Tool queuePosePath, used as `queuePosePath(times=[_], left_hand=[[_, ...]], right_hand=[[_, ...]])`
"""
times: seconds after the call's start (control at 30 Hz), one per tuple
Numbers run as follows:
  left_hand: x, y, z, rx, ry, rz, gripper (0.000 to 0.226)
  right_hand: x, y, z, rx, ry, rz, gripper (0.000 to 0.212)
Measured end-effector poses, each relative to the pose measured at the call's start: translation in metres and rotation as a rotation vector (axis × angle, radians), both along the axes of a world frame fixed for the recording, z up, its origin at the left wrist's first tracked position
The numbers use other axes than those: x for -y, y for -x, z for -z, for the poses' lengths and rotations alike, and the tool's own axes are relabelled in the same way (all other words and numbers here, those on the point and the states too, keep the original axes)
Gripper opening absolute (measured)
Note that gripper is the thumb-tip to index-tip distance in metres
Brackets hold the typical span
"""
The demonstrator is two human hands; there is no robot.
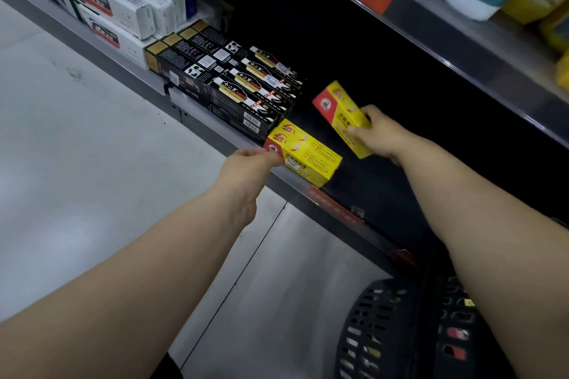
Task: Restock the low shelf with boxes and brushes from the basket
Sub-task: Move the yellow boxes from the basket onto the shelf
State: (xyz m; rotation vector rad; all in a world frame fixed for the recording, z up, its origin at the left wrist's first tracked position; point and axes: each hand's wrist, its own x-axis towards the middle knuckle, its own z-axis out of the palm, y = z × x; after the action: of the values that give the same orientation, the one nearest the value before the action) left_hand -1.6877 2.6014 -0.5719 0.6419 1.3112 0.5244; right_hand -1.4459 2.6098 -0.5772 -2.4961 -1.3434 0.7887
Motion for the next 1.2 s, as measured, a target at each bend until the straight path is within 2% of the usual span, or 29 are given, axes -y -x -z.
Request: queuePosePath(times=[0.07,0.17,0.43,0.57,0.67,0.87,1.03,1.2], left_hand=[[0.001,0.000,-0.001,0.001,-0.005,0.014,0.013],[0.002,0.001,-0.002,0.016,-0.018,0.040,0.017],[0.002,-0.002,-0.004,0.033,-0.026,0.085,0.015],[0.005,-0.005,-0.009,0.032,-0.043,0.140,0.014],[0.010,-0.006,-0.016,0.030,-0.104,0.180,0.010],[0.036,-0.015,-0.041,0.015,-0.516,0.457,0.016],[0.078,-0.030,-0.067,0.089,-0.787,0.703,0.016],[0.119,-0.043,-0.085,-0.070,-1.331,0.912,0.016]], right_hand=[[-0.004,-0.004,0.016,0.220,0.144,-0.055,0.048],[-0.020,0.010,0.032,0.320,0.232,-0.109,0.050],[-0.027,0.024,0.054,0.298,0.484,-0.297,0.074],[-0.021,0.024,0.048,0.312,0.490,-0.291,0.074],[-0.019,0.032,0.028,0.298,0.380,-0.296,0.073],[0.024,0.048,-0.071,0.047,0.085,-0.294,0.035],[0.125,0.048,-0.128,-0.064,-0.098,-0.244,0.020],[0.234,0.031,-0.154,-0.166,-0.264,-0.070,0.012]])
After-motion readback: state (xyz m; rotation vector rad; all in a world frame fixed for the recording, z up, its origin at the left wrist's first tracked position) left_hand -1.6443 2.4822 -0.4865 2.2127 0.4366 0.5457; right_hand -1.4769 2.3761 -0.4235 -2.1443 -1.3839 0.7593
